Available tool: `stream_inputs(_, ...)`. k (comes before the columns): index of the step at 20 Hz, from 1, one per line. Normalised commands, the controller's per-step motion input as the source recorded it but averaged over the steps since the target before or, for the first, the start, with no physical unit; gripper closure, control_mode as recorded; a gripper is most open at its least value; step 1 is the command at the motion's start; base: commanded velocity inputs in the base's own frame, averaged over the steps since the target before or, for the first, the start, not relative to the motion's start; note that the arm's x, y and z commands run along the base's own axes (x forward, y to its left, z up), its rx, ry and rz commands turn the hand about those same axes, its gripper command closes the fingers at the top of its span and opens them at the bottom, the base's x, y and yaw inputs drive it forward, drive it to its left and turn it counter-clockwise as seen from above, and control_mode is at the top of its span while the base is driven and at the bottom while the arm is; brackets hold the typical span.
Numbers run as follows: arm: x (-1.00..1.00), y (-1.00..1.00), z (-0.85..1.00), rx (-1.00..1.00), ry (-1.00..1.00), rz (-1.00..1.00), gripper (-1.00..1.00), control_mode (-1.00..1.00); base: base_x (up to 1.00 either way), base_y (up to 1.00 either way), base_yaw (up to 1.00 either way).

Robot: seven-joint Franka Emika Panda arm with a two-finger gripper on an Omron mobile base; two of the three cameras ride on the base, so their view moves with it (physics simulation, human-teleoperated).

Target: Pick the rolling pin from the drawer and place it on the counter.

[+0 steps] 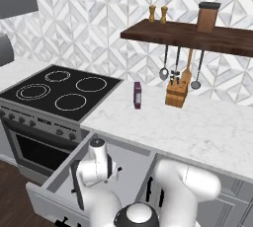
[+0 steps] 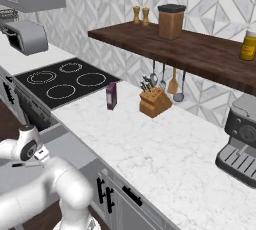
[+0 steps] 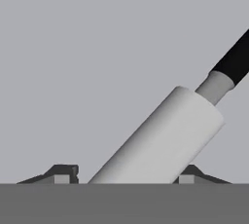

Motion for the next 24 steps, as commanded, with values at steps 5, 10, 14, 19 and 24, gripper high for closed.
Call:
stream_inputs(5, -0.43, -0.11, 1.0, 0.05, 0.0, -0.01, 1.0, -1.0, 0.0, 0.0, 0.0)
stream_inputs(10, -0.18, -0.3, 1.0, 0.0, -0.09, -0.1, 1.0, -1.0, 0.0, 0.0, 0.0)
stream_inputs(14, 0.0, -0.3, 1.0, 0.0, -0.13, -0.11, 1.0, -1.0, 0.0, 0.0, 0.0)
stream_inputs(19, 0.0, -0.39, 0.99, -0.04, -0.17, -0.12, 1.0, -1.0, 0.0, 0.0, 0.0)
stream_inputs(24, 0.21, -0.82, 0.63, 0.0, -0.05, -0.15, 1.0, -1.0, 0.0, 0.0, 0.0)
